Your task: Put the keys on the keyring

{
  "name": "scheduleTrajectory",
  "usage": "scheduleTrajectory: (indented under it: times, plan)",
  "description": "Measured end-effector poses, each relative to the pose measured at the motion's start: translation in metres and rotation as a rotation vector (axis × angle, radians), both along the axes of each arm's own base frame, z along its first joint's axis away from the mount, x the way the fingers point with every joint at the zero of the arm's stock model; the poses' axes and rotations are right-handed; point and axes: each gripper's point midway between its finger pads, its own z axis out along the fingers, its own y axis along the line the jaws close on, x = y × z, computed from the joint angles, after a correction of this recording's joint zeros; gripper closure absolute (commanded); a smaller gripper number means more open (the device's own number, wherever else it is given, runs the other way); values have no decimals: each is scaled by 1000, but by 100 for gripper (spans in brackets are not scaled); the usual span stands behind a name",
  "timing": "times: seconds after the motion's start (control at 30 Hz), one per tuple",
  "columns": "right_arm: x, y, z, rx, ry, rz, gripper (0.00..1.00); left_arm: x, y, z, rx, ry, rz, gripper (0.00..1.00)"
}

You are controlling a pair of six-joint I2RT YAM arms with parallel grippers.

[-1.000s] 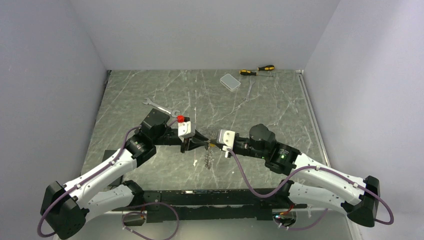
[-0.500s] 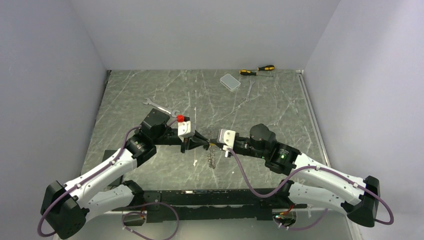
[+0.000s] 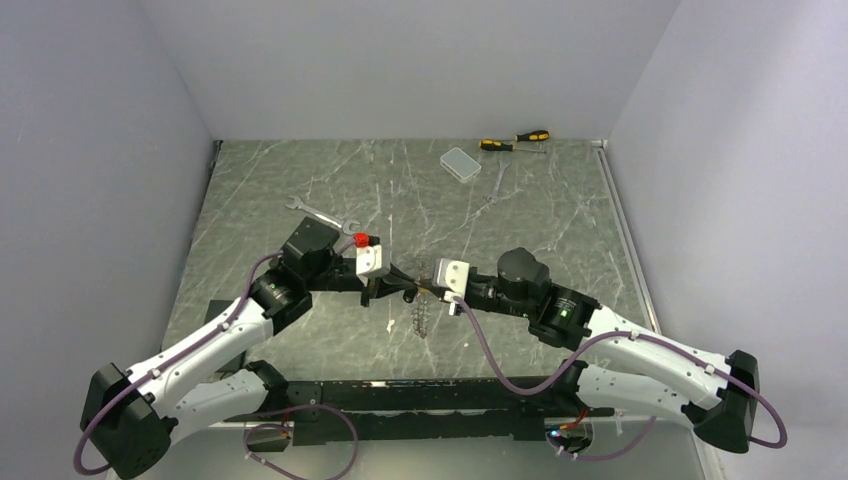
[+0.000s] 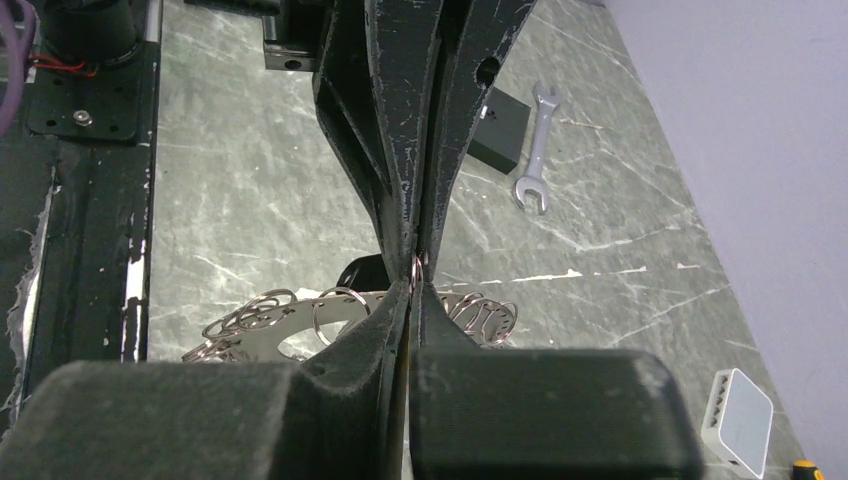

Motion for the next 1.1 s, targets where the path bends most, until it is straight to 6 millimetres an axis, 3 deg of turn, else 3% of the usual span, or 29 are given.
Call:
scheduleTrajectory:
  times: [0.07, 0.23, 0.47, 0.77, 1.1]
  plan:
    - [0, 0, -2, -8, 4, 1, 84, 0, 1, -2, 8, -6, -1, 100]
    - [0, -1, -7, -27, 6, 2, 77, 1, 3, -11, 41, 14, 14, 100]
    - [-1, -4, -17, -84, 25, 6, 73, 1, 5, -17, 61, 20, 19, 100]
    - [3, 2, -16, -132, 42, 12, 70, 3, 6, -35, 114, 73, 33, 100]
    - [6, 7, -28, -169, 61, 15, 68, 4, 6, -36, 115, 73, 34, 100]
